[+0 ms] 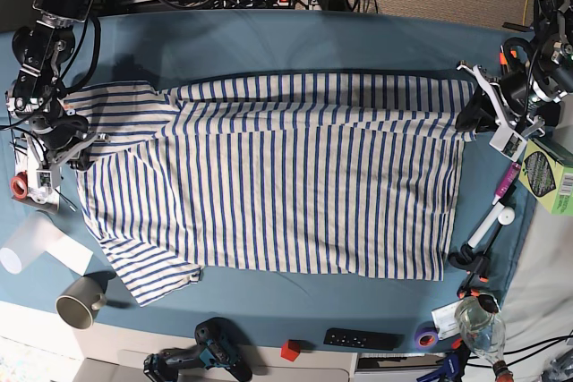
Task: Fold the T-shirt properly
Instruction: 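Open both grippers and release the folded shoulder edge, then regrasp the folded edge corners with both grippers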
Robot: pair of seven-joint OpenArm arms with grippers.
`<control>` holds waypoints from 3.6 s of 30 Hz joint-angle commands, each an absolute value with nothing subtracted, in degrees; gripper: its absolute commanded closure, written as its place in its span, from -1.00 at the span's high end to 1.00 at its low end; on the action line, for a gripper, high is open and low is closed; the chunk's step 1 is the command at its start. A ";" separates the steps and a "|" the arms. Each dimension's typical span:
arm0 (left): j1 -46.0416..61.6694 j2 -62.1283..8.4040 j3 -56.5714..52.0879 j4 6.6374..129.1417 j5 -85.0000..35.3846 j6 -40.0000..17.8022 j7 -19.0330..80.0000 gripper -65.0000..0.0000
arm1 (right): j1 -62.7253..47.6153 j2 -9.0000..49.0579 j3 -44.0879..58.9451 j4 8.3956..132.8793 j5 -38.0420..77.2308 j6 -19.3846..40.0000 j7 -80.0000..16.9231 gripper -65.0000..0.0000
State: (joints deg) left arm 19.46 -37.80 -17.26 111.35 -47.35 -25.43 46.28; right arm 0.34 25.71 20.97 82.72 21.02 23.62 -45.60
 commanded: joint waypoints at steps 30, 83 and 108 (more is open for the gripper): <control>19.18 -38.72 -17.74 112.07 -41.54 -22.04 45.01 0.08 | 1.63 27.31 21.61 83.53 16.91 22.13 -44.64 -0.09; 21.23 -38.50 -17.76 112.07 -41.52 -20.38 47.99 0.08 | -5.58 9.21 53.98 83.55 47.97 31.59 -60.66 -1.00; 21.71 -30.96 -17.91 95.92 -47.31 -19.55 48.69 0.08 | -5.72 9.21 53.98 83.55 47.99 31.66 -61.47 -1.00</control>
